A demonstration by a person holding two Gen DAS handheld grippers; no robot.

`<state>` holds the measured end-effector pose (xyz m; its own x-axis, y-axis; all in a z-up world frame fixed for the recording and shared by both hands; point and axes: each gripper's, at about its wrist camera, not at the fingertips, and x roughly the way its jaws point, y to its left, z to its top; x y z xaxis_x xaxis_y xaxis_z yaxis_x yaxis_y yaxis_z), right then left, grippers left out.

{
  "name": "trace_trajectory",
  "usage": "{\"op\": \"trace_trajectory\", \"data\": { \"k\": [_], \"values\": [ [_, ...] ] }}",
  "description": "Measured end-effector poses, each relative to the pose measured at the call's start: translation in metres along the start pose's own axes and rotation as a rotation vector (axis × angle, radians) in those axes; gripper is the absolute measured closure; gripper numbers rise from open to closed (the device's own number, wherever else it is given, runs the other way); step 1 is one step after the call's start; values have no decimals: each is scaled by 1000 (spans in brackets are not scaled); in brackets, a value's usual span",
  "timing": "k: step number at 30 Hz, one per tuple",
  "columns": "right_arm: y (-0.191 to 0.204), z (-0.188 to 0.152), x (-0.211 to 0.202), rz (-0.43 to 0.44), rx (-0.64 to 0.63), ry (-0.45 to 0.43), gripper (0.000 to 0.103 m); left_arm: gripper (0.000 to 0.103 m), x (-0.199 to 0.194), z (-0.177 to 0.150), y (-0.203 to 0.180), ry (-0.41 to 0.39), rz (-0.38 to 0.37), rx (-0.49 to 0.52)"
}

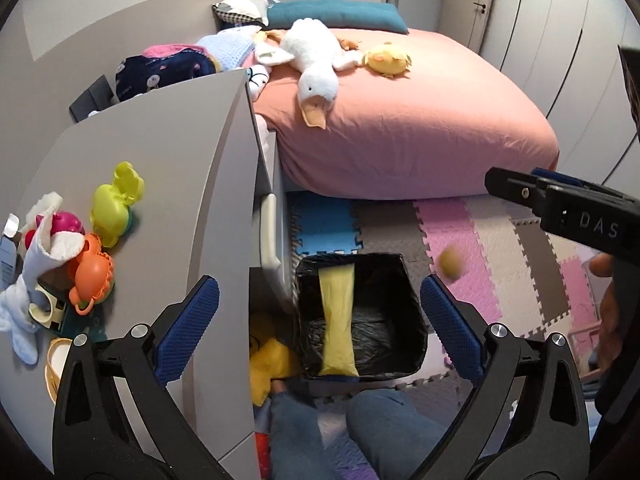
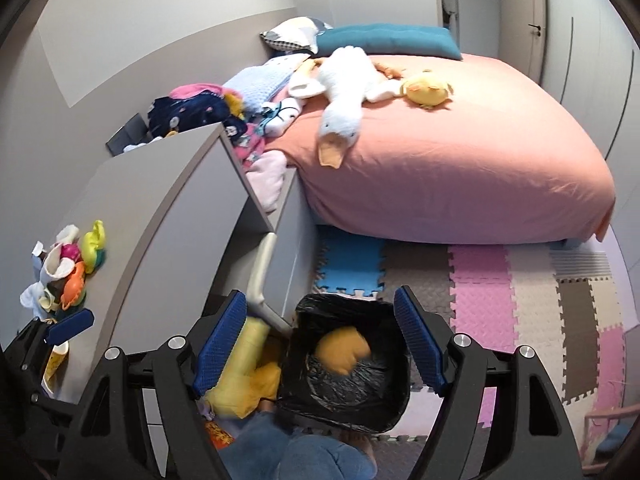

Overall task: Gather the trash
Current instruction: 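Carry the wrapper and plush down to the black bin and open both grippers, then move both open grippers back over the table toward the cloth and green toy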

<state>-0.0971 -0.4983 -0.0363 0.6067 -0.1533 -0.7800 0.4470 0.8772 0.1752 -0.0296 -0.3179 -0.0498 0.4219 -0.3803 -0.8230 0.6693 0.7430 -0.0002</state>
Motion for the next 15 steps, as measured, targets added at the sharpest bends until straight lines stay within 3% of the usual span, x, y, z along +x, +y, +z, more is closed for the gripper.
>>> {"op": "trace_trajectory", "data": {
  "k": [15],
  "values": [
    [26, -6, 2, 38, -64, 6, 22, 6, -24, -8, 16, -49, 24, -15]
  ]
}}
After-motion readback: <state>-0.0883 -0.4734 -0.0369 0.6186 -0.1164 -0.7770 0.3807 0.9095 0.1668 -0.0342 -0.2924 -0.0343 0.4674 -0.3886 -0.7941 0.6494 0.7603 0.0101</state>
